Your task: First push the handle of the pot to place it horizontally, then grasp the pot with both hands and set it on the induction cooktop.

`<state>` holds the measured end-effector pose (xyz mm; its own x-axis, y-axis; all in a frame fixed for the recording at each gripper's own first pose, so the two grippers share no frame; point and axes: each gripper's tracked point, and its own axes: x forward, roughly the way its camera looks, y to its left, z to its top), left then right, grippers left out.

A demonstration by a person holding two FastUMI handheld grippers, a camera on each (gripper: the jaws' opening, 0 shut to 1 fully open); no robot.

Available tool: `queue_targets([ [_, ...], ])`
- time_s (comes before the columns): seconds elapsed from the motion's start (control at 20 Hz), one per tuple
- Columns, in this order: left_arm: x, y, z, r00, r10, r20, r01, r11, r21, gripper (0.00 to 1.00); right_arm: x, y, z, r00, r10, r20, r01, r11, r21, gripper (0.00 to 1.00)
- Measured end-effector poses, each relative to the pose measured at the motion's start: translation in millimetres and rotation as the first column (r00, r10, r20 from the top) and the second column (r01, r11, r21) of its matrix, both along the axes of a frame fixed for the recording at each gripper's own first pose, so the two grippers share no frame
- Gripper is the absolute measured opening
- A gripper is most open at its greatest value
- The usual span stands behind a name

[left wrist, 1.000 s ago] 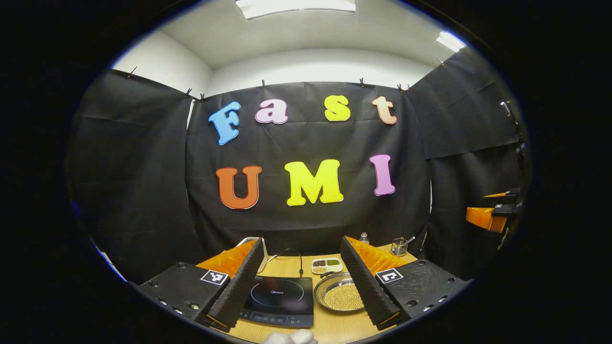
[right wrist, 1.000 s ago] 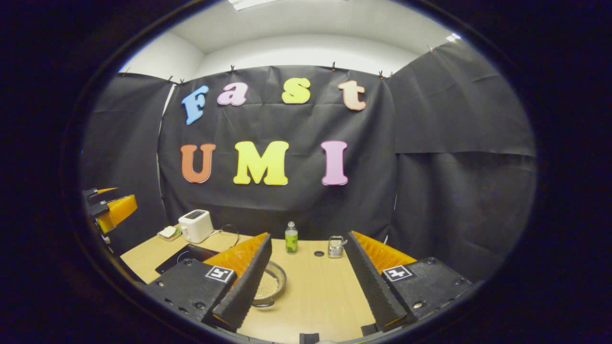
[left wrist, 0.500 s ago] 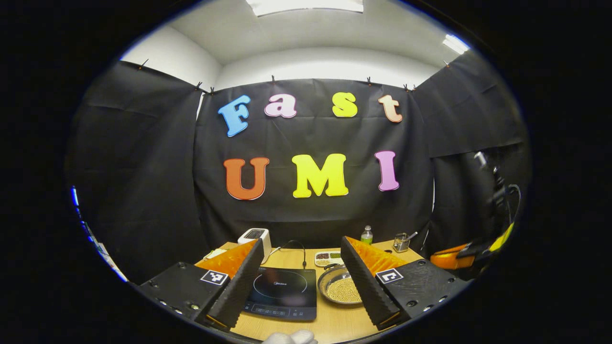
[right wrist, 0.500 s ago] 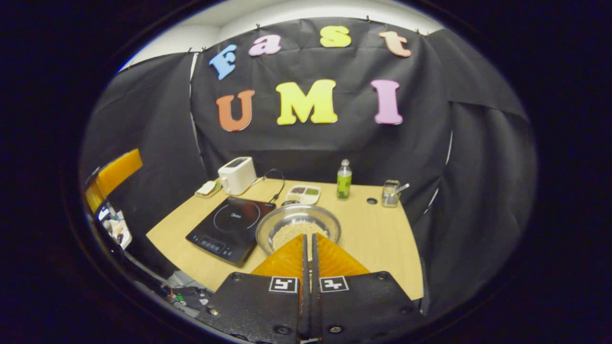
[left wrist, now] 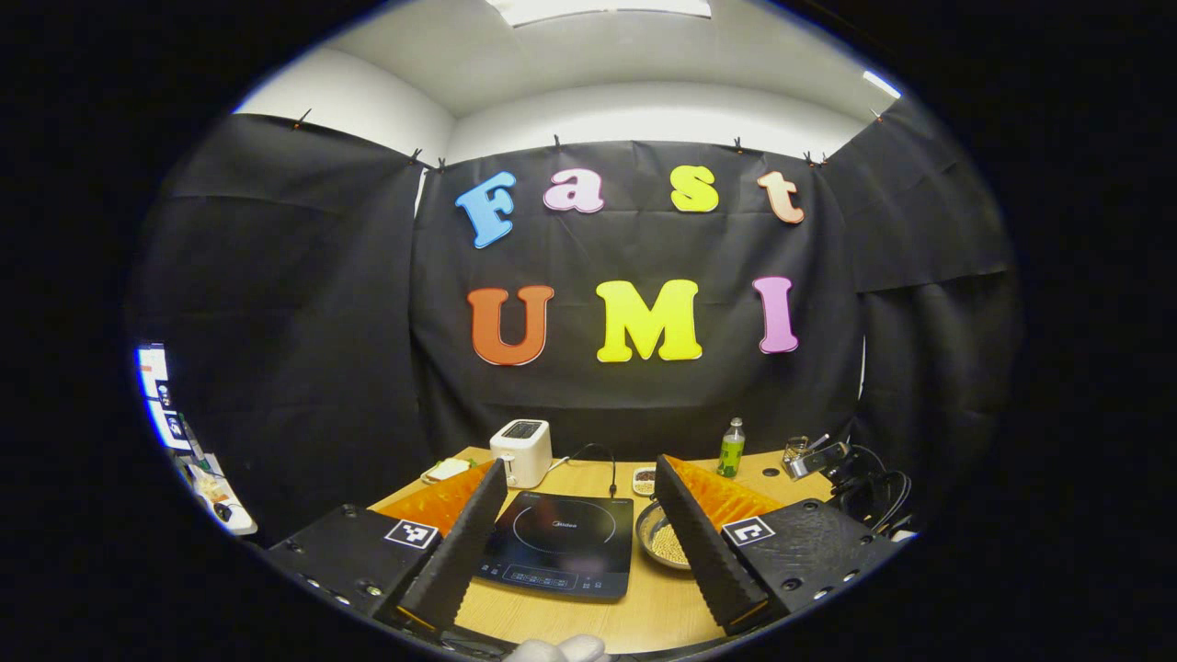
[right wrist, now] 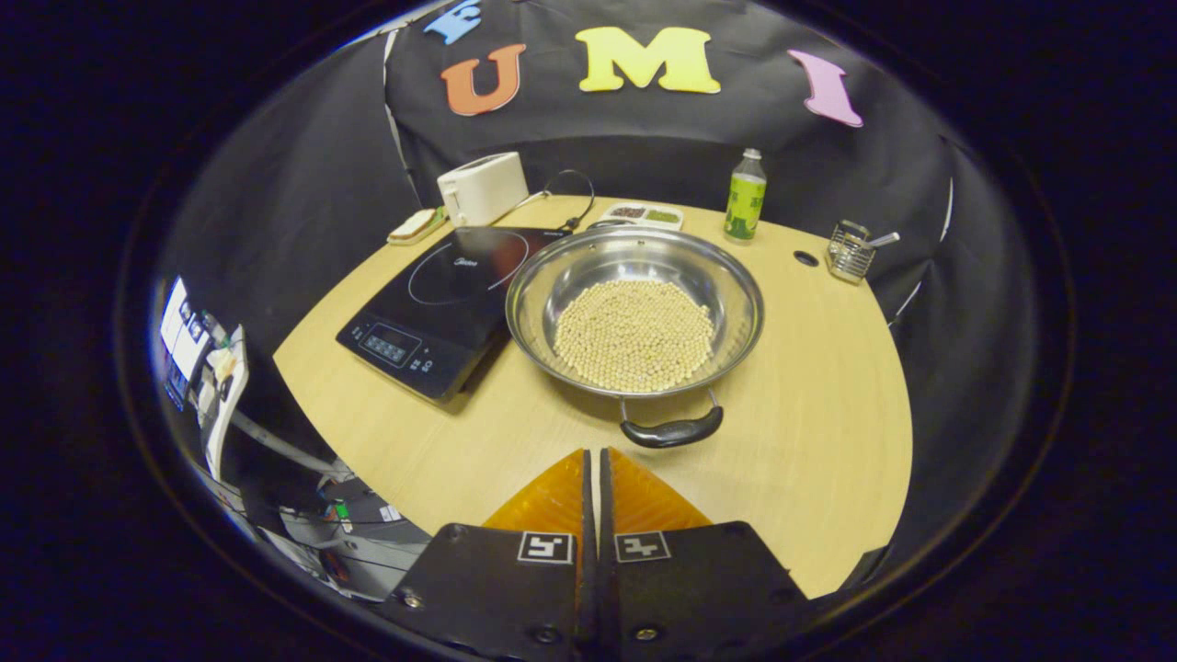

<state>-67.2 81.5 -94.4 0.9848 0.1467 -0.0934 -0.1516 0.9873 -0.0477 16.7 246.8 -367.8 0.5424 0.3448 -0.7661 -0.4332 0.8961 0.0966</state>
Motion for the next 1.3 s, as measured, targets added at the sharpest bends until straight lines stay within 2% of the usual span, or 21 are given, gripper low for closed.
queue_targets([
  [0.2,-6.2,9.6,-4.2,0.999,0.043,-0.022,-0.043,0.999,-0.002,0.96,15.9,19.3,-22.8,0.999,0.034,-0.037,-0.035,0.999,-0.029,0.01],
  [0.3,-5.8,12.5,-4.9,0.998,0.055,-0.025,-0.055,0.999,0.002,0.96,24.6,27.6,-27.9,0.998,0.042,-0.043,-0.043,0.999,-0.033,0.04],
  [0.35,-5.3,12.8,-5.1,0.998,0.058,-0.025,-0.058,0.998,0.003,0.96,29.0,31.6,-30.0,0.998,0.040,-0.045,-0.041,0.999,-0.031,0.01],
  [0.45,-2.5,14.5,-5.8,0.997,0.065,-0.028,-0.065,0.998,0.004,0.96,33.8,38.3,-34.6,0.997,0.043,-0.060,-0.045,0.999,-0.028,0.04],
  [0.5,-1.9,15.0,-6.2,0.997,0.069,-0.032,-0.069,0.998,0.003,0.96,36.6,39.3,-37.4,0.997,0.046,-0.060,-0.048,0.998,-0.033,0.01],
  [0.6,0.0,14.2,-8.0,0.997,0.071,-0.036,-0.071,0.997,0.002,0.96,39.2,39.6,-41.5,0.997,0.048,-0.062,-0.050,0.998,-0.038,0.04],
  [0.65,0.5,14.3,-8.3,0.997,0.073,-0.037,-0.073,0.997,0.004,0.96,40.0,38.9,-43.8,0.997,0.046,-0.069,-0.048,0.998,-0.037,0.00],
  [0.85,5.4,13.0,-11.8,0.997,0.069,-0.043,-0.069,0.998,0.008,0.96,42.2,30.1,-51.9,0.996,0.031,-0.085,-0.035,0.998,-0.045,0.00],
  [0.95,8.3,12.2,-13.0,0.997,0.068,-0.047,-0.067,0.998,0.007,0.96,42.0,27.3,-54.5,0.995,0.030,-0.091,-0.033,0.999,-0.035,0.04],
  [1.05,11.6,11.0,-14.2,0.997,0.065,-0.048,-0.065,0.998,0.001,0.96,41.4,24.6,-54.1,0.996,0.028,-0.091,-0.031,0.999,-0.036,0.00],
  [1.3,18.4,7.0,-16.4,0.997,0.058,-0.049,-0.058,0.998,-0.009,0.96,40.9,15.5,-53.7,0.995,0.026,-0.094,-0.029,0.999,-0.032,0.01],
])
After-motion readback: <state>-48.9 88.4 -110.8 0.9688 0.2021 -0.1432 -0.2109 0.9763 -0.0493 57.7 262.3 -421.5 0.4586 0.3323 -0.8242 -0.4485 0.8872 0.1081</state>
